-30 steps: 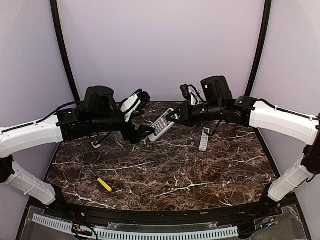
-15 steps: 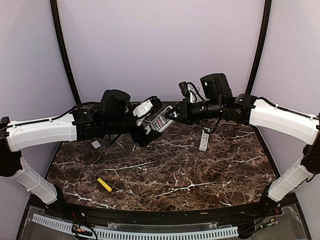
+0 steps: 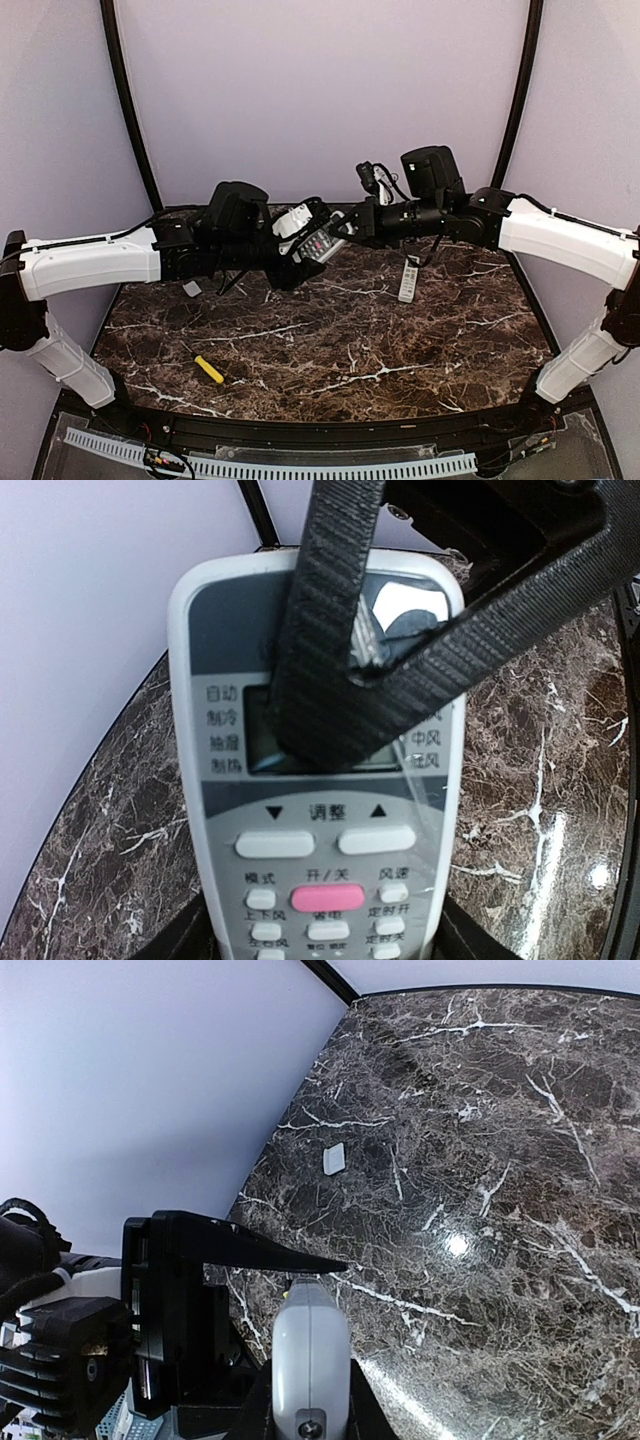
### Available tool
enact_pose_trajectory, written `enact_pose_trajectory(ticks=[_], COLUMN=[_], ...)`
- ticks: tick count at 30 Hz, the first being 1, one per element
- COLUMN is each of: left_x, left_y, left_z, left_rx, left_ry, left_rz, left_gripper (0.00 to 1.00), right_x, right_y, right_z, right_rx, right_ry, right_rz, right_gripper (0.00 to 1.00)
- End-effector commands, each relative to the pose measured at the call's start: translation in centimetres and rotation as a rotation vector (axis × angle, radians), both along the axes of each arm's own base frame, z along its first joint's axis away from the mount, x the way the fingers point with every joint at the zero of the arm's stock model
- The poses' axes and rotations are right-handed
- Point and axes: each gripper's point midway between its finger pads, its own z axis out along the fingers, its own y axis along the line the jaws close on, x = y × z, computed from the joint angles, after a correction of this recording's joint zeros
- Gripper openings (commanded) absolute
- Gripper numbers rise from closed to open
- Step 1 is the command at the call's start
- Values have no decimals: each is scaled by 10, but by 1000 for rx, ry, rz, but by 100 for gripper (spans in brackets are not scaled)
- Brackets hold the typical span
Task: Unload the batteries from the remote control
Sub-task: Pass from the right arm to the left
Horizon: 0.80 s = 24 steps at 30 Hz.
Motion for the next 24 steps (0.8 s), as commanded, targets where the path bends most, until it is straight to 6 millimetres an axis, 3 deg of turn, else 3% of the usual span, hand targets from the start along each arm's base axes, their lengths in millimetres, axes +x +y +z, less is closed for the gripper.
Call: enact_pose_trajectory(ticks=[1, 8, 13, 16, 20, 22, 24], left_x=[-1, -1, -9, -10, -16, -18, -20], left_y=[-3, -3, -7, -5, 1, 5, 9], left_z=[6, 9, 11, 9, 14, 14, 14], left_rx=[-5, -45, -103, -123, -183, -202, -216], left_ry=[4, 19, 74, 105, 129, 151, 174], left_rz=[-8, 10, -4, 14, 37, 50, 64], left_gripper=[63, 42, 33, 28, 24, 23, 23], right_x=[-2, -1, -1, -3, -3, -2, 0], right_y=[10, 8, 5, 3, -3, -9, -16], right_z=[22, 22, 25, 27, 36, 40, 38], right_rx=[49, 50, 53, 58, 82, 81, 66], right_ry=[-60, -73, -84, -92, -119, -136, -138], right_rz=[32, 31, 17, 14, -1, -21, -47], right_gripper=[0, 0, 4, 29, 76, 89, 94])
